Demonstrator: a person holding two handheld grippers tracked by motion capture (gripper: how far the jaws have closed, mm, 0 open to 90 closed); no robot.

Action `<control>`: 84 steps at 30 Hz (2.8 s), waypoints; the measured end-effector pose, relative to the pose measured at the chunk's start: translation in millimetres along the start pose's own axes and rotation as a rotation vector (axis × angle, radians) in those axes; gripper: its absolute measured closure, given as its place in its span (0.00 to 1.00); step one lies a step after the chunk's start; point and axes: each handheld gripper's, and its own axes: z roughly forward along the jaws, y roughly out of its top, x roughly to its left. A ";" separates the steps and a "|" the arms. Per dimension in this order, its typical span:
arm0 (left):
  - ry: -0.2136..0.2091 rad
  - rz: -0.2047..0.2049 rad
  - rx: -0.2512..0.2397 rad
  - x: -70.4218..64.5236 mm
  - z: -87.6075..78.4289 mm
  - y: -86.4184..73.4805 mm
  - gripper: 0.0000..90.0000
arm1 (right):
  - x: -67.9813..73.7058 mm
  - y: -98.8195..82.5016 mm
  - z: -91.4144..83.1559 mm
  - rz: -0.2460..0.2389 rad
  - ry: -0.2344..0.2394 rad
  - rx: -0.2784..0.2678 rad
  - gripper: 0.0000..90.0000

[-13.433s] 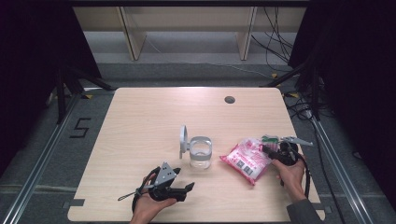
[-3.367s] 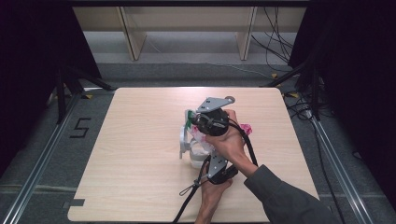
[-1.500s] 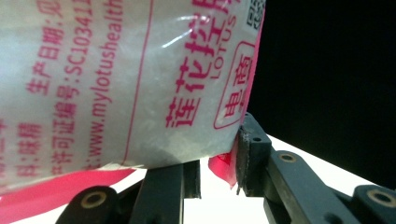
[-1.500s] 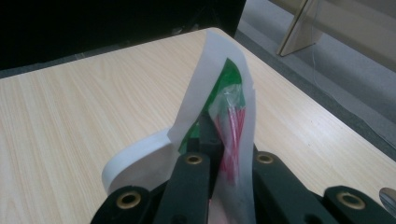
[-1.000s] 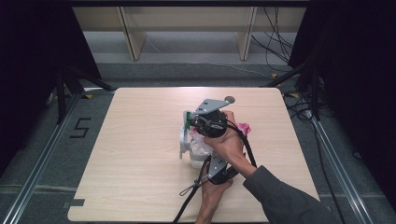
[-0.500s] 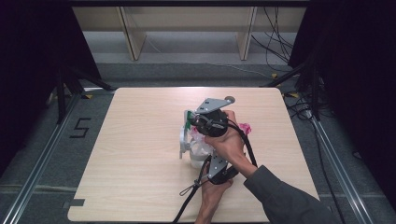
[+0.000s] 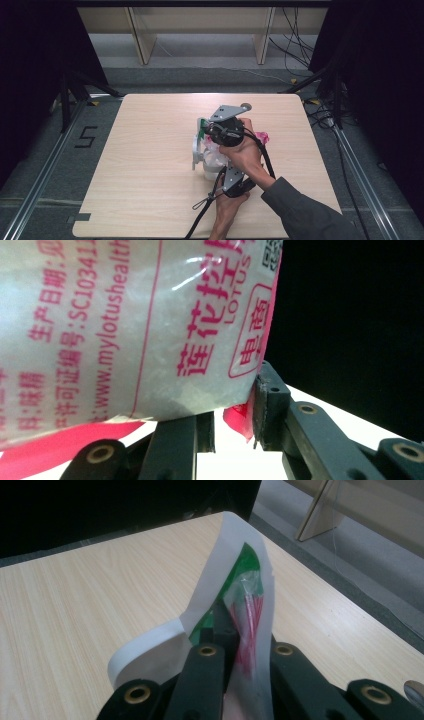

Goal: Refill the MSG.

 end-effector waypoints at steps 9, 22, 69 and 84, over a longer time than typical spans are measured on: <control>-0.005 0.003 -0.001 -1.2 0.6 0.2 0.82 | -0.8 -0.2 -2.3 0.016 -0.003 0.000 0.99; -0.006 0.000 -0.010 -2.4 1.3 0.0 0.82 | -0.9 -1.4 -1.0 0.002 -0.002 0.010 0.99; -0.025 -0.071 -0.082 -9.3 6.0 0.1 0.82 | 1.5 -0.6 -0.2 -0.007 -0.004 0.016 0.99; -0.029 -0.070 -0.082 -11.4 7.7 -0.1 0.82 | 0.4 -2.6 -3.5 0.004 0.000 0.021 0.99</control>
